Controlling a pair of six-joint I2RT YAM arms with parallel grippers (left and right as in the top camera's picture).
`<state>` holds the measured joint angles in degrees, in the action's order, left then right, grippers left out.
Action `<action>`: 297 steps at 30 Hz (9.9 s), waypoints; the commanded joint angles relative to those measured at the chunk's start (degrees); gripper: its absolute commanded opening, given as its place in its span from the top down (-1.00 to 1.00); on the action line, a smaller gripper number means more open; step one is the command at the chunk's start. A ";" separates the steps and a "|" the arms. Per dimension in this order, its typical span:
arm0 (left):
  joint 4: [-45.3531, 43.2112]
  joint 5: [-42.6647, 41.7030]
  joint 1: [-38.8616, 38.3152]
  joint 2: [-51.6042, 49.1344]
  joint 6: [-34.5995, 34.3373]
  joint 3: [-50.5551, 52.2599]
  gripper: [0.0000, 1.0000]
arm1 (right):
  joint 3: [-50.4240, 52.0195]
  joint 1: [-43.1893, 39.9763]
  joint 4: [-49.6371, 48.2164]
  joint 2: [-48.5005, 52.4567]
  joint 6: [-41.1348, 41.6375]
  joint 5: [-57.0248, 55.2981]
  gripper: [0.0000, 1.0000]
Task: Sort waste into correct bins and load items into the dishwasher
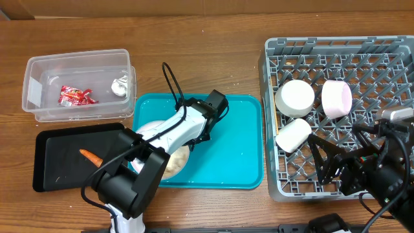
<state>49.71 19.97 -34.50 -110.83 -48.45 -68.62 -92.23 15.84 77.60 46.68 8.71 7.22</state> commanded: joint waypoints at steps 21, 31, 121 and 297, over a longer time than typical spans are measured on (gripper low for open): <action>20.83 -0.81 1.22 -0.17 -4.37 -19.41 0.92 | 0.07 -0.07 -0.22 -0.26 -0.63 -0.07 -1.00; 29.07 1.22 4.52 9.25 -8.39 -19.39 0.92 | 0.07 -0.07 -0.22 -0.26 -0.63 -0.07 -1.00; -16.59 -57.90 71.43 67.84 18.23 28.15 0.92 | 0.07 -0.07 -0.22 -0.26 -0.63 -0.07 -1.00; 20.09 -3.06 10.95 14.67 21.24 -17.38 -1.00 | 88.63 -0.22 -65.61 -46.51 -7.02 -5.64 -1.00</action>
<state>69.84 15.94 -23.53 -94.65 -28.25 -84.82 -3.62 15.77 12.43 0.89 1.72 1.26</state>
